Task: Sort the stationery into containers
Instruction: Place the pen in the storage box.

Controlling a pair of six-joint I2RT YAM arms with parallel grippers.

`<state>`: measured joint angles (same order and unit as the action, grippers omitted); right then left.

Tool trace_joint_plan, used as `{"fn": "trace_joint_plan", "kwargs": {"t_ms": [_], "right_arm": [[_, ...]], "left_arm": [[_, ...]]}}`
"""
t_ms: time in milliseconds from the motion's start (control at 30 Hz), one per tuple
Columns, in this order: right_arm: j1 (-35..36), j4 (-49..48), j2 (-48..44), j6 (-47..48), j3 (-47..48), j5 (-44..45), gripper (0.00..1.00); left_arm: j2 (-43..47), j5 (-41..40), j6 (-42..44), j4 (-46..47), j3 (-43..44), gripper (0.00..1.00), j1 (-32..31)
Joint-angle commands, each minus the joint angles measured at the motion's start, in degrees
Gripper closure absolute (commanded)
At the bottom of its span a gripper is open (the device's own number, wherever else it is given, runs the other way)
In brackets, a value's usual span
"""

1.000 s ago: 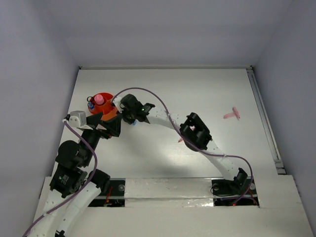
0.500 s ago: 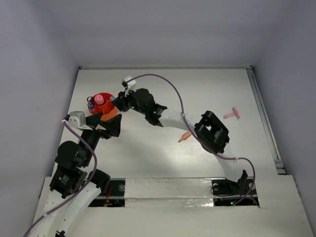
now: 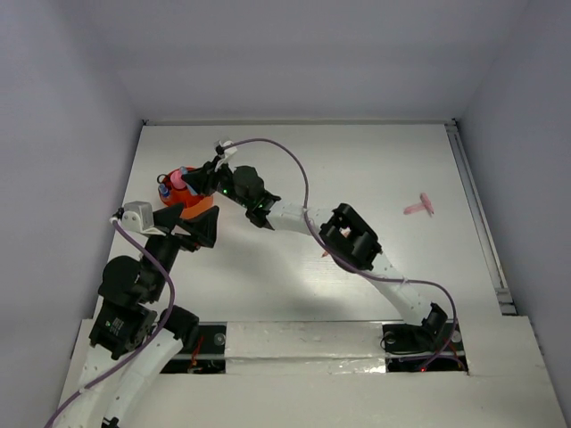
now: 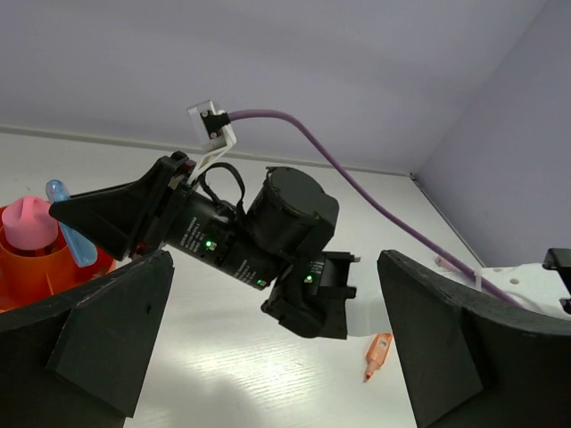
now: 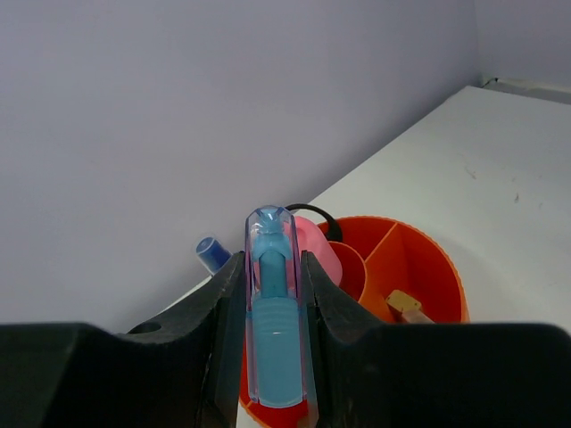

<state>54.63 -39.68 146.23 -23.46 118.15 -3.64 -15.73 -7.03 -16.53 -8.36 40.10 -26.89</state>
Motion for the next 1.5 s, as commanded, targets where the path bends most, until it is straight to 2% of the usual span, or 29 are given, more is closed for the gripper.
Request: {"fn": "trace_joint_plan", "kwargs": {"t_ms": [0, 267, 567, 767, 800, 900, 933, 1067, 1233, 1400, 1433, 1467], "right_arm": [[0.1, -7.0, 0.7, -1.8, 4.0, 0.7, 1.00], [0.1, -11.9, 1.3, -2.6, -1.1, 3.3, 1.00], [0.1, -11.8, 2.7, -3.4, -1.4, 3.3, 0.92], [0.1, -12.7, 2.3, -3.6, -3.3, 3.3, 0.78], [0.1, -13.0, 2.0, -3.6, -3.6, 3.3, 0.72], [0.1, -13.5, 1.2, -3.3, -4.4, 3.3, 0.65], [0.1, -13.3, 1.0, -3.2, -4.5, 3.3, 0.59], [0.1, -13.3, -0.6, -2.9, -5.5, 2.8, 0.51], [0.1, -14.6, -2.6, -2.7, -7.9, 2.5, 0.49], [0.1, -17.9, -9.9, -2.3, -17.1, 3.3, 0.49], [0.1, -18.1, -14.4, -1.8, -19.6, 3.8, 0.49], [0.1, -17.8, -17.4, -0.1, -25.8, 6.0, 0.49]], "left_arm": [[0.7, 1.1, 0.5, 3.4, -0.4, 0.01, 0.2], [0.5, 1.8, 0.5, 3.6, -0.4, 0.01, 0.7], [0.5, 2.1, 0.5, 3.8, -0.5, 0.01, 1.2], [0.2, 2.5, 0.5, 4.0, -0.4, 0.01, 1.2], [0.1, 2.7, 0.5, 4.1, -0.5, 0.01, 1.2], [0.0, 3.2, 0.5, 4.2, -0.5, 0.01, 1.8], [-0.1, 3.4, 0.5, 4.2, -0.5, 0.01, 1.8], [-0.1, 3.6, 0.4, 4.3, -0.5, 0.01, 2.3], [-0.3, 3.6, 0.4, 4.3, -0.6, 0.01, 2.3], [-0.4, 3.6, 0.2, 4.4, -0.7, 0.01, 2.3], [-0.5, 3.8, 0.1, 4.5, -0.8, 0.01, 2.3], [-0.7, 3.9, 0.0, 4.6, -0.8, 0.01, 2.3]]}}
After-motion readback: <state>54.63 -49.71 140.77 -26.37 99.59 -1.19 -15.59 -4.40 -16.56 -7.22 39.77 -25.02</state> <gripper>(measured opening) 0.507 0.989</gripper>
